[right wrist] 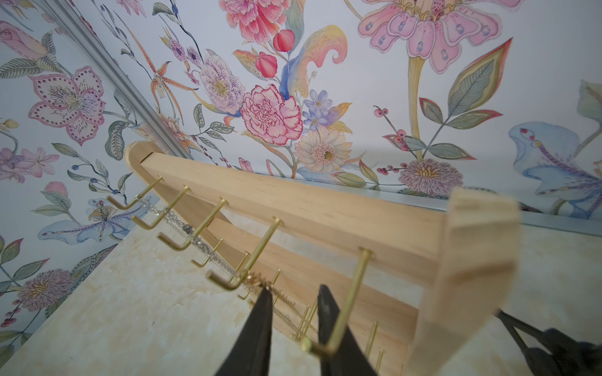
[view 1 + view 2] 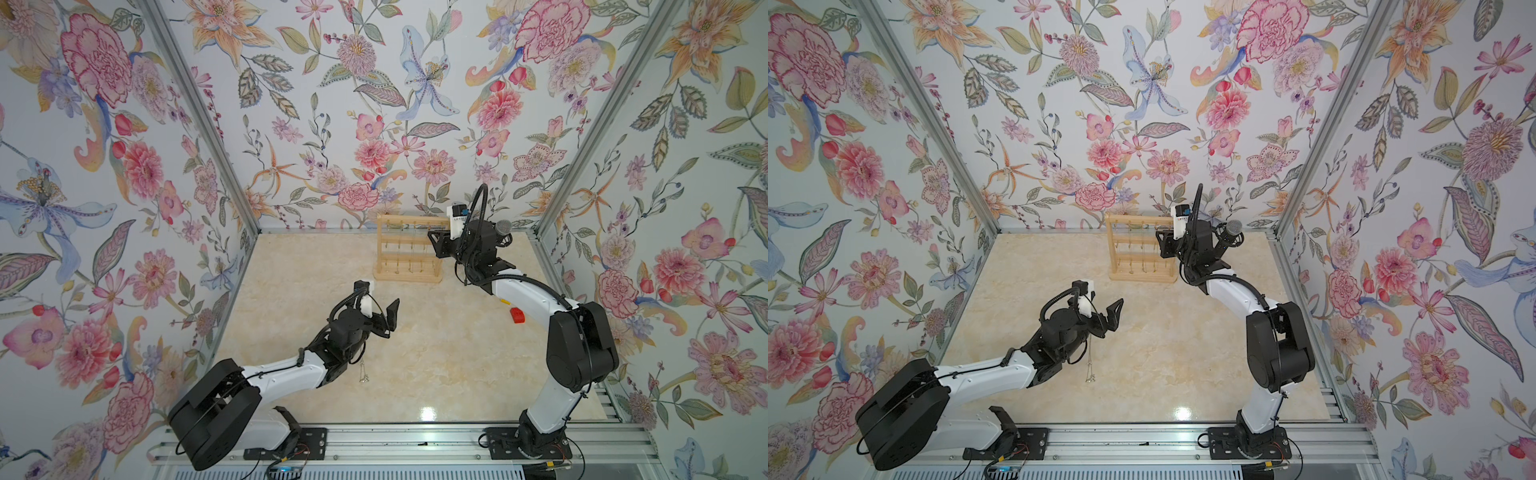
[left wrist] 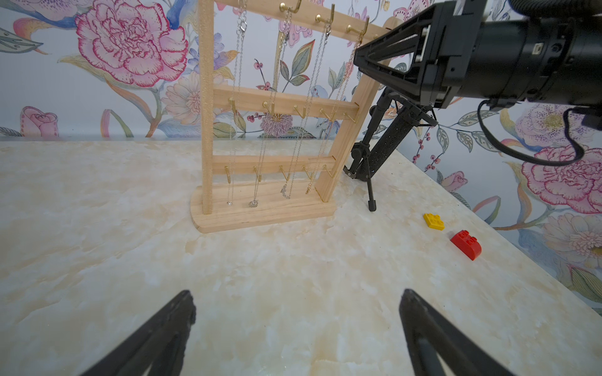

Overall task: Take the necklace off the jewelry display stand
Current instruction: Take off the necklace from the stand.

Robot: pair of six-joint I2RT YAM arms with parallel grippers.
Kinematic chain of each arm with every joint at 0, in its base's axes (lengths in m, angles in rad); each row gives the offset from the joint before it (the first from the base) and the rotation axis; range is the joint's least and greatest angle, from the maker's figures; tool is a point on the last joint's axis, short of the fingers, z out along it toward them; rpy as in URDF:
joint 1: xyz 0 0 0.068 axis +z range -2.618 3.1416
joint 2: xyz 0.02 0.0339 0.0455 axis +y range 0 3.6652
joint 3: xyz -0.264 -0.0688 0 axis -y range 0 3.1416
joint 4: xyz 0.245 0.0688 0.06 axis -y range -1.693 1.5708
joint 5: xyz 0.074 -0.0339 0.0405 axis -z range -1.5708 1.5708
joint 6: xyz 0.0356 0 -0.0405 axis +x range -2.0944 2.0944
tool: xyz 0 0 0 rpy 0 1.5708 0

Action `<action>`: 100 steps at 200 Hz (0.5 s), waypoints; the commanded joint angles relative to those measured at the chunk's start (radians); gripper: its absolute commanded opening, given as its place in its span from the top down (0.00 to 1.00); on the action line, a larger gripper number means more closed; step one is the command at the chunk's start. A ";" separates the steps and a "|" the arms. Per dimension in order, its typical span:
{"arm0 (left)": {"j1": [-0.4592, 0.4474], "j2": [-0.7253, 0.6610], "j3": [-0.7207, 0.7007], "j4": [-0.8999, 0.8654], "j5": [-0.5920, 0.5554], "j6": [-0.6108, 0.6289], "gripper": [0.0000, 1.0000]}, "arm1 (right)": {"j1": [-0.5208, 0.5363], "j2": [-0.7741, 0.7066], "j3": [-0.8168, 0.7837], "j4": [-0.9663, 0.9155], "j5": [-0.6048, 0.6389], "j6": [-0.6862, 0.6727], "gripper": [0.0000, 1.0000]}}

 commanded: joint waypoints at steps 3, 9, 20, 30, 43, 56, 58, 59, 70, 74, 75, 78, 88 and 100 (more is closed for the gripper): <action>0.002 -0.007 -0.007 0.026 0.016 0.002 0.01 | 0.004 -0.043 -0.037 0.064 -0.028 -0.011 0.74; 0.001 -0.008 -0.007 0.027 0.016 0.002 0.01 | 0.004 -0.045 -0.038 0.065 -0.028 -0.011 0.74; 0.002 -0.007 -0.008 0.027 0.017 0.003 0.01 | 0.004 -0.043 -0.035 0.057 -0.027 -0.013 0.73; 0.002 -0.006 -0.007 0.028 0.019 0.003 0.01 | 0.003 -0.041 -0.031 0.053 -0.030 -0.015 0.73; 0.002 -0.004 -0.006 0.028 0.018 0.003 0.01 | 0.002 -0.039 -0.027 0.060 -0.041 -0.014 0.73; 0.002 -0.004 -0.007 0.026 0.020 0.003 0.01 | 0.003 -0.037 -0.025 0.067 -0.044 -0.011 0.73; 0.002 -0.004 -0.006 0.026 0.020 0.003 0.01 | 0.004 -0.037 -0.026 0.067 -0.044 -0.011 0.73; 0.002 -0.004 -0.006 0.026 0.020 0.003 0.01 | 0.004 -0.036 -0.026 0.067 -0.045 -0.011 0.73; 0.002 -0.004 -0.006 0.026 0.019 0.003 0.01 | 0.004 -0.029 -0.018 0.065 -0.052 -0.009 0.73; 0.001 -0.004 -0.006 0.026 0.020 0.002 0.01 | 0.004 -0.028 -0.015 0.063 -0.056 -0.009 0.73; 0.001 -0.004 -0.006 0.026 0.019 0.002 0.01 | 0.004 -0.028 -0.014 0.063 -0.056 -0.009 0.73; 0.003 -0.003 -0.005 0.026 0.020 0.001 0.01 | 0.004 -0.027 -0.014 0.063 -0.059 -0.009 0.73; 0.002 -0.003 -0.004 0.026 0.021 0.002 0.01 | 0.004 -0.023 -0.013 0.068 -0.066 -0.006 0.73; 0.001 -0.001 -0.005 0.025 0.020 0.002 0.01 | 0.004 -0.023 -0.016 0.076 -0.068 -0.002 0.73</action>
